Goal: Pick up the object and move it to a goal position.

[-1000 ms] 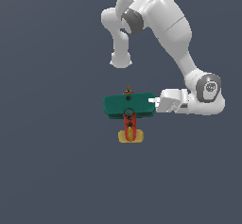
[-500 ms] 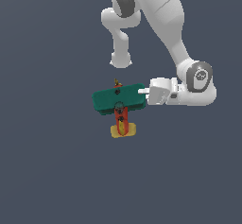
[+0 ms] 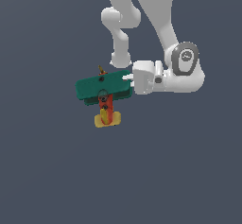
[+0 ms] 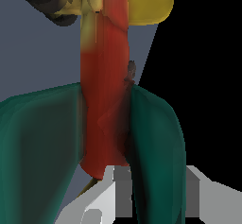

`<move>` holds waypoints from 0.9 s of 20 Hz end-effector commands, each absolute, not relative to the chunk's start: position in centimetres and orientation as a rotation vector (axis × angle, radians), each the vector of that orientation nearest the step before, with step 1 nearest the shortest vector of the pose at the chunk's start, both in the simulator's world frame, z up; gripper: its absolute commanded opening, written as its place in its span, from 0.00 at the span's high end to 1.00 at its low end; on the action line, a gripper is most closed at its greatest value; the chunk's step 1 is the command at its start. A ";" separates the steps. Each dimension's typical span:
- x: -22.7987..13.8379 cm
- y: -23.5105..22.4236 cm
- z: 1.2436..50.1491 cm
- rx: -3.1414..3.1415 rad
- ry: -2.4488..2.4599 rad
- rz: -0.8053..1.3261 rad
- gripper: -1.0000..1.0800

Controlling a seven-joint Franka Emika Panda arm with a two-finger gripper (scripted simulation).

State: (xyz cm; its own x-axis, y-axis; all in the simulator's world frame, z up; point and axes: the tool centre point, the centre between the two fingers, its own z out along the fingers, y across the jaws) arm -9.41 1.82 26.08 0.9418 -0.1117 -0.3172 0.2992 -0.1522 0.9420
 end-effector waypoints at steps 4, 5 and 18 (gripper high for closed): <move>-10.6 -2.1 29.7 1.687 0.139 -0.357 1.00; -10.8 -2.7 30.2 1.687 0.139 -0.357 1.00; -11.8 -7.1 34.4 1.683 0.136 -0.351 1.00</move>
State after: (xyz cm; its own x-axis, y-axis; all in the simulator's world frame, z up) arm -11.85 -7.00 34.07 0.9437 -0.1132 -0.3108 0.2933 -0.1482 0.9445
